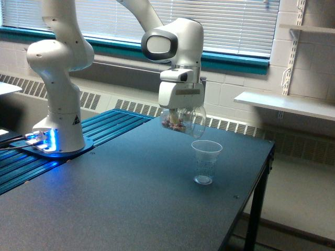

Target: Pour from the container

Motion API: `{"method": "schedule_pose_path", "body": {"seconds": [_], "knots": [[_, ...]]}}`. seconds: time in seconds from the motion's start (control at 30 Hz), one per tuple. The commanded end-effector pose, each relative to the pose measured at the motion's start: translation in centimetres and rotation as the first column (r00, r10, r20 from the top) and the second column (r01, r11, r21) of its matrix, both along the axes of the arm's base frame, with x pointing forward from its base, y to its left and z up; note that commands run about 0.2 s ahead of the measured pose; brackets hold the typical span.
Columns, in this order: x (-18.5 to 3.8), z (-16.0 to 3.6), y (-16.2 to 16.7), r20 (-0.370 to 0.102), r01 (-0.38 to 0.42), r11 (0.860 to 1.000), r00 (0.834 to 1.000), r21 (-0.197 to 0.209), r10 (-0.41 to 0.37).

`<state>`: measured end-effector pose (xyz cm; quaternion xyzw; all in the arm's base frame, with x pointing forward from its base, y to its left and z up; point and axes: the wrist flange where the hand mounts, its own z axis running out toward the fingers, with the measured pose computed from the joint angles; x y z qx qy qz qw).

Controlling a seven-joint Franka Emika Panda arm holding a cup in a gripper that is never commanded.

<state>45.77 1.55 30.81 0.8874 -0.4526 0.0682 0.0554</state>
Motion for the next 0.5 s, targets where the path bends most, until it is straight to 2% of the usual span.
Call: {"method": "schedule_pose_path", "body": {"seconds": [0.03, 0.27, 0.5], "knots": [[-0.5, 0.8, -1.4, -0.006, 0.08, 0.996, 0.997, -0.031, -0.081], [-1.1, 1.4, -1.2, -0.011, 0.077, 0.994, 0.997, -0.074, -0.078], [-1.5, 1.2, 1.1, -0.022, 0.022, 0.997, 0.999, -0.07, -0.024]]}}
